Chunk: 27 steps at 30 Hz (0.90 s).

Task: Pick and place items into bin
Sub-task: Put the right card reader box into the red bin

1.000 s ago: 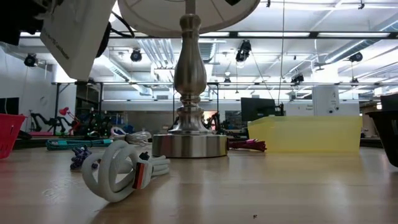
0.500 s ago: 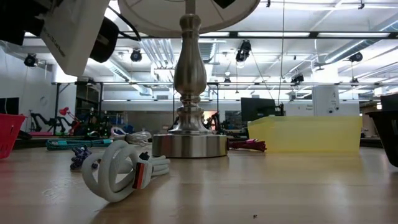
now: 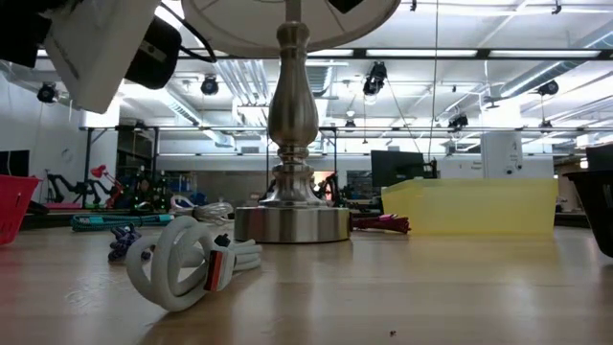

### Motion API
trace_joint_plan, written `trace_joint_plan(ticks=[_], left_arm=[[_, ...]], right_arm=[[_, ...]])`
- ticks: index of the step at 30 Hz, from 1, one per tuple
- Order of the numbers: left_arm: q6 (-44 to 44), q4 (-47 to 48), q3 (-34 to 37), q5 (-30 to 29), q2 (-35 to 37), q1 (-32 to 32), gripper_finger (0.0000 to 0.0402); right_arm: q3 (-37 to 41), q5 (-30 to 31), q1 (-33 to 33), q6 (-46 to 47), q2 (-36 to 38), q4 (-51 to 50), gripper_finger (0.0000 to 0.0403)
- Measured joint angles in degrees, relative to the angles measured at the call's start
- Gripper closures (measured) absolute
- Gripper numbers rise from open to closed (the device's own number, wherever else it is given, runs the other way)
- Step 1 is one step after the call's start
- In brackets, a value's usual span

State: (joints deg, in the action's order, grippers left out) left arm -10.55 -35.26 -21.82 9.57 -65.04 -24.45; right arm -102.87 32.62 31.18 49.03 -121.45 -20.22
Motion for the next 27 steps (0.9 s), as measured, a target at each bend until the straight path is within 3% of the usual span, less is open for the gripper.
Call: trace_joint_plan(ticks=[12, 19, 27], left_arm=[[-23.7, 2.9, 1.7, -0.7, 5.4, 0.1, 0.0385], [-31.6, 14.9, 2.3, -1.7, 12.8, 0.0, 0.0385], [-45.6, 28.3, 2.3, -8.7, 22.8, -0.6, 0.0386]], right_arm=[[0.0, -12.1, 0.1, 0.1, 0.0, -3.6, 0.0280], [0.0, -16.1, 0.0, 0.5, 0.0, -6.8, 0.0272], [0.0, -18.0, -0.1, 0.3, 0.1, -19.7, 0.0286]])
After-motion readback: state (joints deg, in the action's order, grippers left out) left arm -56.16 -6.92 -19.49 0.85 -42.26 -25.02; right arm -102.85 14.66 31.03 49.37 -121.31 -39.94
